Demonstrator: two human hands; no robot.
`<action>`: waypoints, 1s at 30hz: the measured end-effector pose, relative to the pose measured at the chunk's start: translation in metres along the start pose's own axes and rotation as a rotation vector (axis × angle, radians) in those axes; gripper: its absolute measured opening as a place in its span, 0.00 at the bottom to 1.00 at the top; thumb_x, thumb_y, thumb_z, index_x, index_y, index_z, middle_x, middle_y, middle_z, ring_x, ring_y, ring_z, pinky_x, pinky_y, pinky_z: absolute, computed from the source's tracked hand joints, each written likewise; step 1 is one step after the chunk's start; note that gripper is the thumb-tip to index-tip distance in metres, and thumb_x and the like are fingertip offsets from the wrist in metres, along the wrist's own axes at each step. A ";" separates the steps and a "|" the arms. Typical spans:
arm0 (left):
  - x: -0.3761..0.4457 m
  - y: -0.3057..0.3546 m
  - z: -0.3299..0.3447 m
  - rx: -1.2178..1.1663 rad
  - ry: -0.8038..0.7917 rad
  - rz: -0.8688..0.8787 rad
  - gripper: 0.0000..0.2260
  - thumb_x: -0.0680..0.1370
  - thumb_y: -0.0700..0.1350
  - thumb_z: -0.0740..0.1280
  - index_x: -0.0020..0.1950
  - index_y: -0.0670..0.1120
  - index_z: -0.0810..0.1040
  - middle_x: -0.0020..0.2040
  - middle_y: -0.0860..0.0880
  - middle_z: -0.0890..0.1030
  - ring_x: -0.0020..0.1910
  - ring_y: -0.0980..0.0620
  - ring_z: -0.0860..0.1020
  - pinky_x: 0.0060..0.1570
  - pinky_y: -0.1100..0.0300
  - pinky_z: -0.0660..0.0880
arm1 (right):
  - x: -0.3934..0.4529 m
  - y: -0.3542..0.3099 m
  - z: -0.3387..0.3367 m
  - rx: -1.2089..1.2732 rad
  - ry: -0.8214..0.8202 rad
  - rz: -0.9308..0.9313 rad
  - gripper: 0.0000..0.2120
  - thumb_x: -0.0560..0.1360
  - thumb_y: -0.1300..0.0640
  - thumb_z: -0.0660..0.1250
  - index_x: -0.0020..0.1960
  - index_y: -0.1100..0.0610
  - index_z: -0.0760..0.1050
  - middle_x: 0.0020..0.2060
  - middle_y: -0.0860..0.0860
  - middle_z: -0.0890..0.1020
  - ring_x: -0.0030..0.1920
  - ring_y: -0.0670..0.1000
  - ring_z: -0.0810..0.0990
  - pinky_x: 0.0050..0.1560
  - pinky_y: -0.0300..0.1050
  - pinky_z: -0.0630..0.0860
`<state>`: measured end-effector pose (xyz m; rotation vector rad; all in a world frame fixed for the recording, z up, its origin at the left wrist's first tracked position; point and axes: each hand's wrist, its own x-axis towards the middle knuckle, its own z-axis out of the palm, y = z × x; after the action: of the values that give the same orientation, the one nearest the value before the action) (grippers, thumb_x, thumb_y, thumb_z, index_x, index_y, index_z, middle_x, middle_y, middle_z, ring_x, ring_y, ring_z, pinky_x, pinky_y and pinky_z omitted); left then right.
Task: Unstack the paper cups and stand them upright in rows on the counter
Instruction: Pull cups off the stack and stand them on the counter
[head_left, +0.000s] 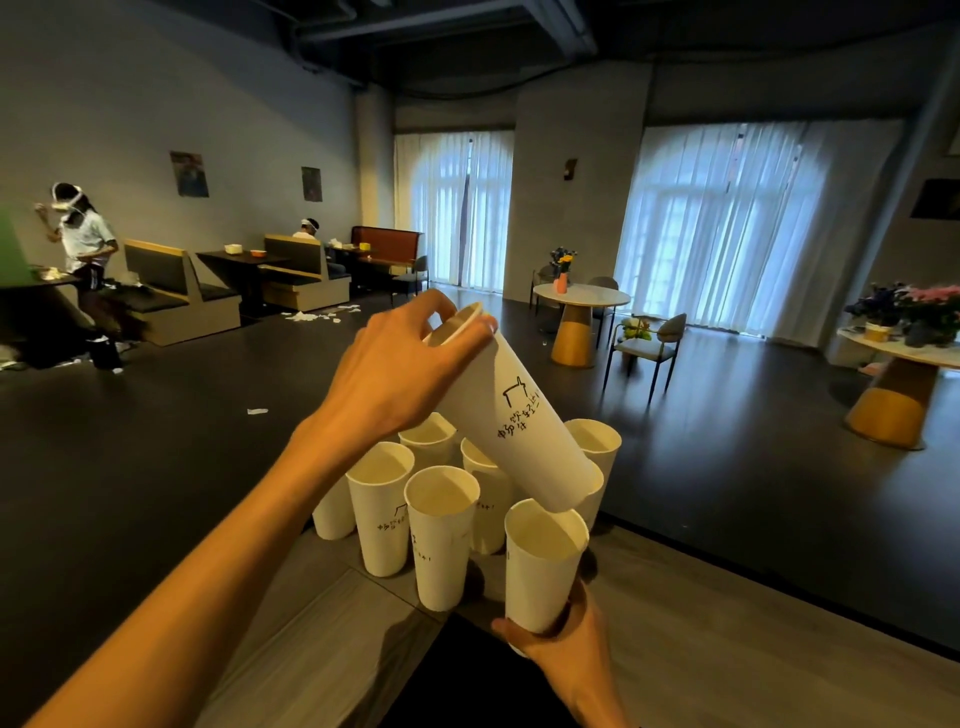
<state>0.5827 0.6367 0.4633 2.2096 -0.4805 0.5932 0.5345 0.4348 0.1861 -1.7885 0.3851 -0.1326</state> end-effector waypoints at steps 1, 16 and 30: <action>0.001 -0.001 0.000 -0.007 0.005 0.000 0.23 0.77 0.68 0.59 0.64 0.53 0.73 0.52 0.50 0.77 0.49 0.48 0.80 0.47 0.46 0.83 | 0.000 0.000 0.001 -0.005 -0.010 -0.017 0.55 0.48 0.44 0.86 0.69 0.47 0.63 0.55 0.42 0.76 0.53 0.42 0.74 0.61 0.48 0.74; -0.011 0.076 0.076 0.103 -0.102 0.355 0.25 0.76 0.71 0.58 0.59 0.53 0.73 0.51 0.57 0.70 0.49 0.54 0.74 0.45 0.58 0.72 | -0.036 -0.011 -0.126 -0.167 -0.132 -0.096 0.45 0.54 0.47 0.85 0.66 0.37 0.66 0.59 0.42 0.76 0.58 0.42 0.77 0.55 0.39 0.76; -0.021 0.124 0.196 0.275 -0.346 0.487 0.28 0.79 0.69 0.53 0.65 0.49 0.70 0.60 0.48 0.73 0.50 0.50 0.76 0.45 0.55 0.77 | -0.010 -0.026 -0.202 -0.188 0.210 -0.325 0.34 0.59 0.51 0.83 0.59 0.42 0.69 0.55 0.41 0.75 0.55 0.42 0.74 0.48 0.36 0.74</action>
<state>0.5528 0.4118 0.4111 2.4809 -1.2019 0.5482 0.4709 0.2569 0.2641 -2.0210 0.2582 -0.5313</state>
